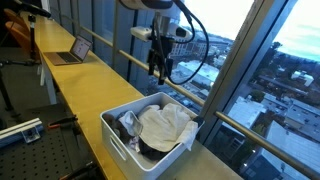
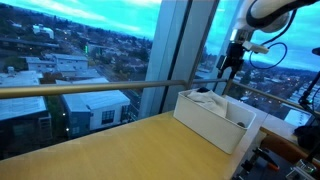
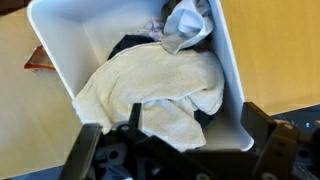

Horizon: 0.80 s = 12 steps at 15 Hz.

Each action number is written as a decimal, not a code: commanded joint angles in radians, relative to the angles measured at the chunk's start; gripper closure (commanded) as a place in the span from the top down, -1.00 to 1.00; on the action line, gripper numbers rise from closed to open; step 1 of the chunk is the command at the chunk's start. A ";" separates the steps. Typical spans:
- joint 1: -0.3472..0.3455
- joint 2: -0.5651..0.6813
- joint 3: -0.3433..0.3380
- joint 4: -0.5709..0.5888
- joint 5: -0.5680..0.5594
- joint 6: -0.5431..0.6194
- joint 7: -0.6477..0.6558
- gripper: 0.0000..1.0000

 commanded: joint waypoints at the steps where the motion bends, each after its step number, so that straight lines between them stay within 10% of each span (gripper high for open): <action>1: -0.003 0.237 -0.008 0.248 -0.023 -0.001 -0.007 1.00; 12: -0.036 0.615 -0.053 0.480 0.036 0.048 -0.033 1.00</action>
